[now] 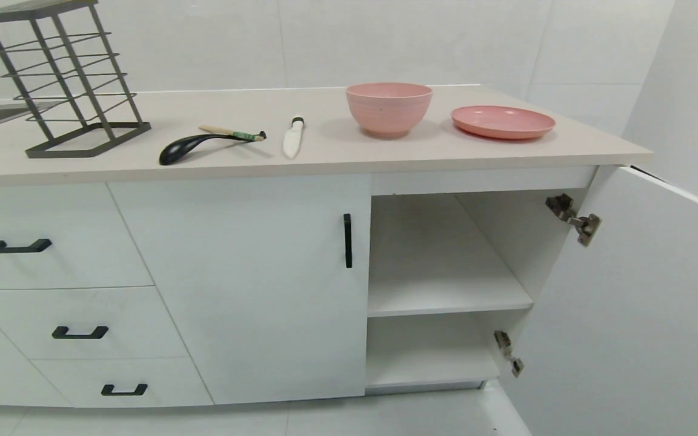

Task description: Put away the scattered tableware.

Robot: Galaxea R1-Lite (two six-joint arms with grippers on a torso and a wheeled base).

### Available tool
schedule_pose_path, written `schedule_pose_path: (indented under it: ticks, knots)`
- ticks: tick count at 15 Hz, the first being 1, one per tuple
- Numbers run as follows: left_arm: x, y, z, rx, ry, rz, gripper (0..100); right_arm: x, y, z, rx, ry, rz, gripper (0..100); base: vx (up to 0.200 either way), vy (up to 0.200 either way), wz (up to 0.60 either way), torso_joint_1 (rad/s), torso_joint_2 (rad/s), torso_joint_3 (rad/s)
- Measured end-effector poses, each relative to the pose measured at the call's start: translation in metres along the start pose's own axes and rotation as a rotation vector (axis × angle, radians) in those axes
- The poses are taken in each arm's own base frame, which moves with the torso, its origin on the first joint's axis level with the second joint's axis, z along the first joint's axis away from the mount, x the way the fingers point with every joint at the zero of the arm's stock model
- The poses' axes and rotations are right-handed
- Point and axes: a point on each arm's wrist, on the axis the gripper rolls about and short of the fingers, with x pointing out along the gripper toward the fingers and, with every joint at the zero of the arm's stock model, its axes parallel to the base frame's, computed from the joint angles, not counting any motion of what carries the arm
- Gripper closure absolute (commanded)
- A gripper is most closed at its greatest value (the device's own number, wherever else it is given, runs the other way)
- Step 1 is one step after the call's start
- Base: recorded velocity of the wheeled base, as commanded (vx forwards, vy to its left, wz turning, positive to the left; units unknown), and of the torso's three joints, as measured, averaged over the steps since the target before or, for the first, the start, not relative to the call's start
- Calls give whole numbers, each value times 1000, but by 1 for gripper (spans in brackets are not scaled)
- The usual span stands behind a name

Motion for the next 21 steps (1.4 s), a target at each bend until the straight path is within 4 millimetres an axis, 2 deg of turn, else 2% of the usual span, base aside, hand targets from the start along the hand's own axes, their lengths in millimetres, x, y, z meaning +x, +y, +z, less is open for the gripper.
schedule_pose_path:
  ticks: [3,6,13,18,21]
  knots:
    - [0,0,0,-2,0,6,0,0,0,0,0,1,-1,0,0,0,0,0,0,0]
    - [0,0,0,-6,0,7,0,0,0,0,0,-1,-1,0,200,0,0,2,-2,6]
    - [0,0,0,-8,1,6,0,0,0,0,0,-1,-3,0,0,0,0,0,0,0]
    - [0,0,0,-7,4,7,0,0,0,0,0,0,-3,0,0,0,0,170,-180,-170]
    - [0,0,0,-8,0,7,0,0,0,0,0,-4,-4,0,0,0,0,199,-650,-225]
